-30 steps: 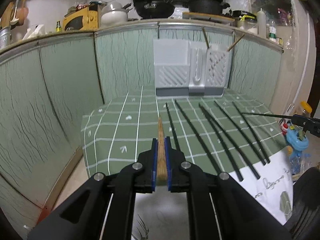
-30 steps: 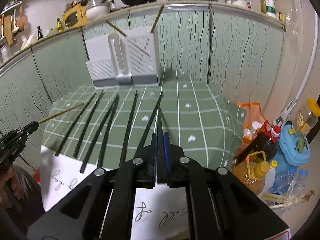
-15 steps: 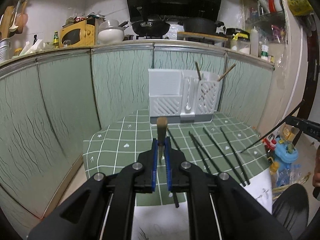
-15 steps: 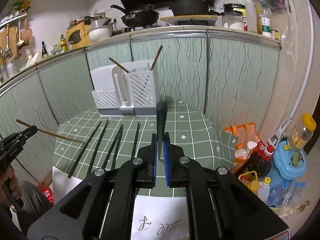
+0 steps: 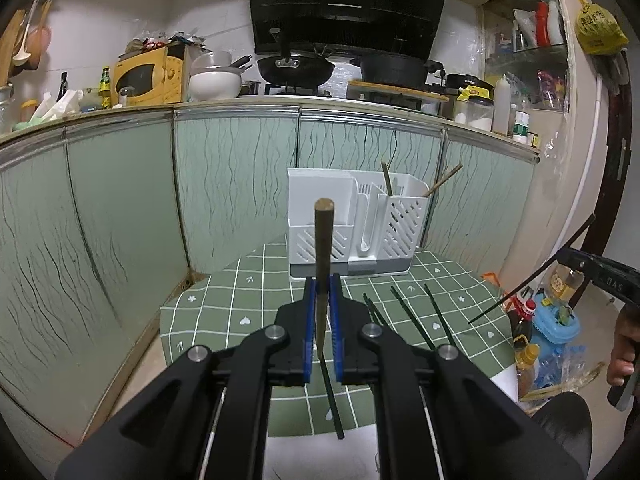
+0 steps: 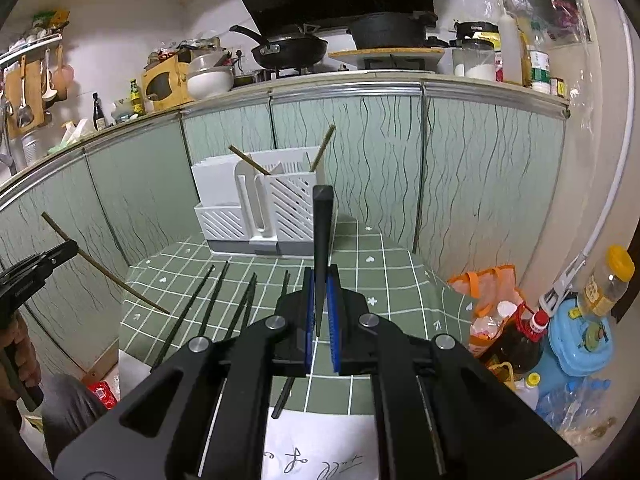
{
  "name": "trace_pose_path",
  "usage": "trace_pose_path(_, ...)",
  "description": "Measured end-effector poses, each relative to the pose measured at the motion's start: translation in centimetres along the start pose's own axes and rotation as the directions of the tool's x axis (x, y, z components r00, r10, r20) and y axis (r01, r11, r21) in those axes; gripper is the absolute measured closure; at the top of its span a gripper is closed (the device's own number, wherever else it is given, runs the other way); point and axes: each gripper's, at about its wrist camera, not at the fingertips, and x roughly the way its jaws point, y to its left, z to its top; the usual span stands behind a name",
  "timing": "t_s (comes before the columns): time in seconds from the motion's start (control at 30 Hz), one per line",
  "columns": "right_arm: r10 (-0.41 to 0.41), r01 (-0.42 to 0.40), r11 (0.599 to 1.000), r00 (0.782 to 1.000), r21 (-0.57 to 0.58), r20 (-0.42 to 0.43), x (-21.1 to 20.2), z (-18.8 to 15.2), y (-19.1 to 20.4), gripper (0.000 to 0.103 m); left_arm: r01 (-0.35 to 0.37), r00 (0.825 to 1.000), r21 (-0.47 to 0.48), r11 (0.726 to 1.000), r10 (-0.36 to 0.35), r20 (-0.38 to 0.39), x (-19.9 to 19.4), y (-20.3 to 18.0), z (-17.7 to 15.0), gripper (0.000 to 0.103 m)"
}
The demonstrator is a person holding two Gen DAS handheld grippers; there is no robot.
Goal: Organize utensils
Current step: 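Lift both chopsticks and carry them above the white utensil holder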
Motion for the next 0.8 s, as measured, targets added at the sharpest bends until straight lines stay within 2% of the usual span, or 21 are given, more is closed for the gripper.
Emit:
trace_pose_path(0.23,0.025,-0.025,1.0,1.0,0.001,0.012,-0.3,2.3,0.0,0.097,0.003,1.0,0.007,1.0,-0.003,0.012,0.2,-0.2,2.3,0.096)
trace_pose_path(0.47,0.032,-0.031,0.999,0.999,-0.014,0.044,-0.7,5.5,0.5,0.097,0.042,0.999,0.003,0.999,-0.042,0.012,1.1,-1.0,5.8,0.096)
trace_pose_path(0.8,0.048,-0.045,0.998,0.997,-0.05,0.059,0.5,10.0,1.7,0.097,0.089,0.995,0.033,0.995,-0.09,0.048,2.6,-4.0,10.8,0.096)
